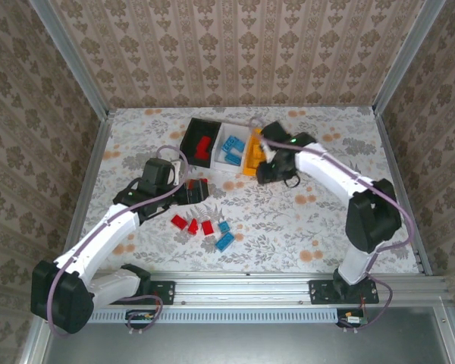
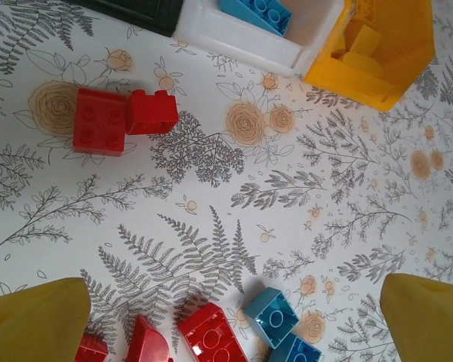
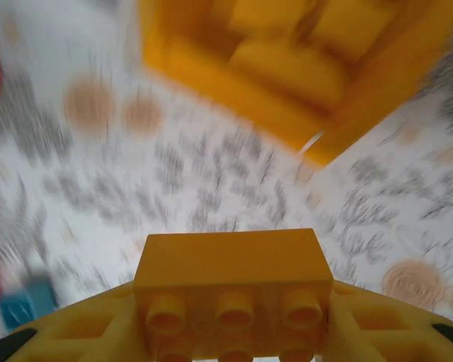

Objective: Sort the legos into containers by color

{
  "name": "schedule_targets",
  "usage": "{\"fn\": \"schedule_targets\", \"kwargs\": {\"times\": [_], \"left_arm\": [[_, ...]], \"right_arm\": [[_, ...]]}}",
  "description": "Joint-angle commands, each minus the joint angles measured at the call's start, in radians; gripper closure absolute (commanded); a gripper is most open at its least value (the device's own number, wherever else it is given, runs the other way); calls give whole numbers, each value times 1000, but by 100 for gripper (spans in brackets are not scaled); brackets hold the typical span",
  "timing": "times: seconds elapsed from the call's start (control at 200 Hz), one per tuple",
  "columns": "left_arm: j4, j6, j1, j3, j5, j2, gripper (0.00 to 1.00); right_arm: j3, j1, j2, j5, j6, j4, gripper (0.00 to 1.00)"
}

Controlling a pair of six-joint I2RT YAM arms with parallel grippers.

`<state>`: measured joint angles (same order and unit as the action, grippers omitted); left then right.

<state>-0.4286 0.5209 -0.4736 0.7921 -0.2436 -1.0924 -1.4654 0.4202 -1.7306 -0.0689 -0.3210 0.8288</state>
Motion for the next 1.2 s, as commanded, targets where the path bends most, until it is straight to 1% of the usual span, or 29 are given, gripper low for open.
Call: {"fn": "schedule_targets", "kwargs": {"times": [0.0,0.14,0.25,0.415,0.465,0.635,0.78,0.915,0.98,1.01,1.02,1.05,1.135,1.195], "left_arm": [[9,11,8,-14,-32,12,0],[6,19,9,-19,-36,23,0],[1,19,9,-24,-30,34,0],[-9,18,12,-30,-25,40,0],[-13,16,13,-31,-24,39,0],[-19,13,12,-31,-23,39,0],[-13,13,13,-25,-26,31,0],[-11,17,12,-21,-27,28,0],[-14,18,12,-22,-25,30,0],[-15,18,12,-21,-23,31,0],[-16,18,33,-21,-23,31,0],[-17,18,39,-21,-23,31,0],[-21,16,48,-16,-23,33,0],[-31,10,56,-6,-19,37,0]], "right_arm": [[14,-90,1,-163,-327,-152,51],[-14,-154,-69,-227,-539,-336,51],[-63,-171,-152,-254,-655,-407,52],[-150,-173,-256,-249,-701,-413,50],[-164,-173,-274,-243,-706,-412,48],[-179,-172,-290,-229,-697,-411,32],[-177,-172,-278,-229,-683,-411,30],[-150,-169,-228,-241,-642,-437,30],[-140,-154,-195,-278,-587,-441,29],[-159,-143,-190,-315,-534,-412,29],[-167,-138,-191,-327,-514,-401,28],[-194,-122,-189,-353,-447,-346,28],[-223,-52,-163,-348,-246,-186,25],[-216,-4,-154,-356,-140,-78,22]]}}
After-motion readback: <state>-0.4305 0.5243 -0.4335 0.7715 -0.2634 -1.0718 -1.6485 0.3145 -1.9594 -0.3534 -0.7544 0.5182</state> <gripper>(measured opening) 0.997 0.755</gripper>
